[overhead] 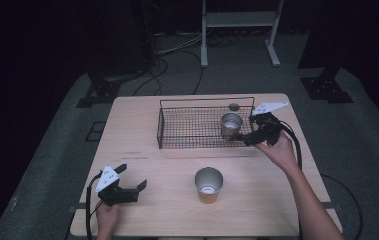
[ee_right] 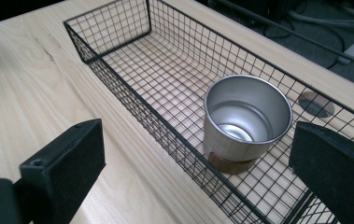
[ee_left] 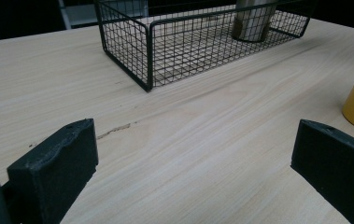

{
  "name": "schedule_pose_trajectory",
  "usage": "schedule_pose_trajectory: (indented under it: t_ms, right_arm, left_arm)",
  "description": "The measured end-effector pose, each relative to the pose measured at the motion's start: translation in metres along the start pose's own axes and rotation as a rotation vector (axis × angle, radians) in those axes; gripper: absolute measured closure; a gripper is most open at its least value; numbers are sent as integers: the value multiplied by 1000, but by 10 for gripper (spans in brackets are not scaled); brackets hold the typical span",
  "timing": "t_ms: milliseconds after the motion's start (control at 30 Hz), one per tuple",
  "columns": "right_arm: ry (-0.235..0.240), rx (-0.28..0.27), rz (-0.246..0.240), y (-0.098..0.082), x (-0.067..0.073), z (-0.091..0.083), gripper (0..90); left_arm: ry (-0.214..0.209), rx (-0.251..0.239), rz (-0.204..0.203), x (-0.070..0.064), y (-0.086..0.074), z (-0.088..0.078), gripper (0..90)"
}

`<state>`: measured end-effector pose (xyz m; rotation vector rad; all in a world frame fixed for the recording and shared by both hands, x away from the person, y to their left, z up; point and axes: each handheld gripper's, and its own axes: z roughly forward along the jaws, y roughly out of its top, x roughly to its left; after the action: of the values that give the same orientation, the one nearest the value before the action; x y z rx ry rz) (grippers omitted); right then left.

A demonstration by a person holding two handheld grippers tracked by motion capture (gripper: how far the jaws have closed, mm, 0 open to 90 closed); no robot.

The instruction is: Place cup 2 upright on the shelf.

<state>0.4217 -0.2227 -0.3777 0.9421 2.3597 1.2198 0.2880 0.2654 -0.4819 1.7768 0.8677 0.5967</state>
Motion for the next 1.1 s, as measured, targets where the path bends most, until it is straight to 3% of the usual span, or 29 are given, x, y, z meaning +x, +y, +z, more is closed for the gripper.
schedule_pose_trajectory:
  t_ms: [433,1100]
  right_arm:
    - [64,-12,-46,-14,26,-23,38]
    - [133,-14,-78,-44,55,-35,53]
  left_arm:
    - [1,1,1,-1,0,0,0]
    - [5,4,1,-1,0,-1,0]
